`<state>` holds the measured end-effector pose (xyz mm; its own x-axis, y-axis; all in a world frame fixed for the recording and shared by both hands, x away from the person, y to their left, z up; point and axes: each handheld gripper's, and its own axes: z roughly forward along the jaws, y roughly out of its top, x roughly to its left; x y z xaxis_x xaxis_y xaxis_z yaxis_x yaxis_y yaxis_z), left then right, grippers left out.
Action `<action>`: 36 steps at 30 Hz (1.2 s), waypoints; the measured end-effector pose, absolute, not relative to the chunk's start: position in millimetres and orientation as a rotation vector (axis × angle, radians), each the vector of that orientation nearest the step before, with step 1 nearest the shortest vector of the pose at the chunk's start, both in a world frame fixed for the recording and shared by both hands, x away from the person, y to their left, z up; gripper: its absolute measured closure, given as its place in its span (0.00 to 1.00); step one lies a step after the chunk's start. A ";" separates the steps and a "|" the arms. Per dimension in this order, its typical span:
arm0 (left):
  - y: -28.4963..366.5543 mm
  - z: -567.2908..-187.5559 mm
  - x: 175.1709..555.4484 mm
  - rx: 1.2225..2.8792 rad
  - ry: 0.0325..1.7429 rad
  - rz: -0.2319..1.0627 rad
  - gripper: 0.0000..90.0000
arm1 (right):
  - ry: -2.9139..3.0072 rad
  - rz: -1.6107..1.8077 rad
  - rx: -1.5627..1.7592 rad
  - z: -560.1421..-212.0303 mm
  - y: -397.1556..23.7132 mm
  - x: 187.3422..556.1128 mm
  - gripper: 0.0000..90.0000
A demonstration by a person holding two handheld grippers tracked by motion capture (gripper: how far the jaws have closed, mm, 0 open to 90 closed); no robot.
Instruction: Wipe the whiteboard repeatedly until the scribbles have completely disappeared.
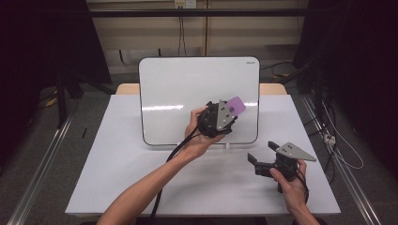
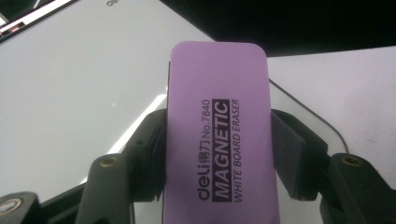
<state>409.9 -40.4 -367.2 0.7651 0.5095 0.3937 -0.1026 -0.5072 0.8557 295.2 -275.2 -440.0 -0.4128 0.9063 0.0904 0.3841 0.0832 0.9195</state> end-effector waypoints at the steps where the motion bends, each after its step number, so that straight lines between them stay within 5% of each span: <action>1: -36.9 -368.3 408.7 1.961 0.317 0.762 0.46 | 1.849 1.316 1.275 -439.9 -274.4 295.3 0.08; 36: 44.6 -369.2 362.5 1.744 0.541 0.568 0.46 | 1.711 1.703 1.165 -412.1 -224.4 299.6 0.07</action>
<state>362.5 44.6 -369.2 0.7757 0.6240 0.0948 0.0644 -0.2276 0.9716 299.6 -224.4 -412.1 -0.5376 0.8085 0.2396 0.2433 -0.1234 0.9621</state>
